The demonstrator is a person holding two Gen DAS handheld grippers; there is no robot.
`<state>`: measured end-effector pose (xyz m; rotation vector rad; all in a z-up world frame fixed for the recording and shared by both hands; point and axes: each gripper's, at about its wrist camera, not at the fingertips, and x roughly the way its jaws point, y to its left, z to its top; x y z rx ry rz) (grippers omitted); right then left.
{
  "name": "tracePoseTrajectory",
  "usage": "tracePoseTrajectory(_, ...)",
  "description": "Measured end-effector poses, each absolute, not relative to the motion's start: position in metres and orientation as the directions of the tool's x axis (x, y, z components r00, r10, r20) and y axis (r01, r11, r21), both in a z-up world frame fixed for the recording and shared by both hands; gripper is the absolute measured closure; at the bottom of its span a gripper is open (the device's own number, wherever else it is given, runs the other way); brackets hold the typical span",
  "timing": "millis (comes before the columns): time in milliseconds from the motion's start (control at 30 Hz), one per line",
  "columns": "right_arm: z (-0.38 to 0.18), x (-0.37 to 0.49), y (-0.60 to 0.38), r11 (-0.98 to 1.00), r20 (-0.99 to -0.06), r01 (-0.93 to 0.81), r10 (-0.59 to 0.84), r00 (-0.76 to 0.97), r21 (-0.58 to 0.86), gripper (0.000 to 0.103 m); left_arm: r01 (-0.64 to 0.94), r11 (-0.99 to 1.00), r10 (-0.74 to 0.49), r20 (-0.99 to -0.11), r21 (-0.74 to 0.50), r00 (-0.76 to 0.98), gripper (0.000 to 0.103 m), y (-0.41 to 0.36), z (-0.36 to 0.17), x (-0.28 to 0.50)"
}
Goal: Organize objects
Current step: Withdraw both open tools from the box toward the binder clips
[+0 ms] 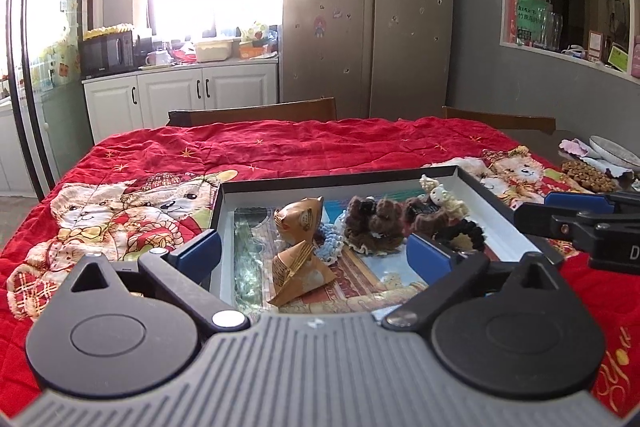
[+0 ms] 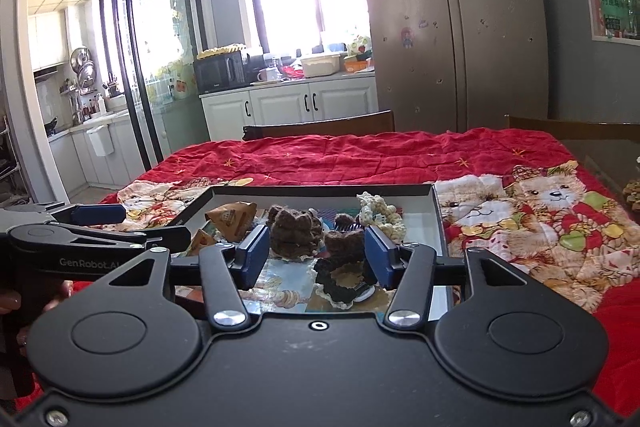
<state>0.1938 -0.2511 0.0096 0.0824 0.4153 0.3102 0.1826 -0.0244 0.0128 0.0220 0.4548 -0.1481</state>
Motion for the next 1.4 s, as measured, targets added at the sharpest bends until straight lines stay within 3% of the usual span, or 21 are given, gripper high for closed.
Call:
tracePoseTrajectory(733, 0.007, 0.140, -0.275, 0.961, -0.439, -0.254, 0.276, 0.855, 0.109, 0.049, 0.176, 0.984, -0.164, -0.448, -0.016, 0.879, 0.000, -0.027, 0.024, 0.134)
tracePoseTrajectory(1233, -0.046, 0.152, -0.239, 0.953, -0.574, -0.294, 0.280, 0.769, 0.071, 0.050, 0.268, 0.963, -0.249, -0.525, -0.040, 0.814, 0.000, -0.030, -0.005, 0.124)
tracePoseTrajectory(1400, -0.059, 0.163, -0.223, 0.957, -0.625, -0.291, 0.216, 0.750, -0.018, 0.058, 0.288, 0.957, -0.266, -0.534, -0.043, 0.803, 0.000, -0.038, -0.010, 0.126)
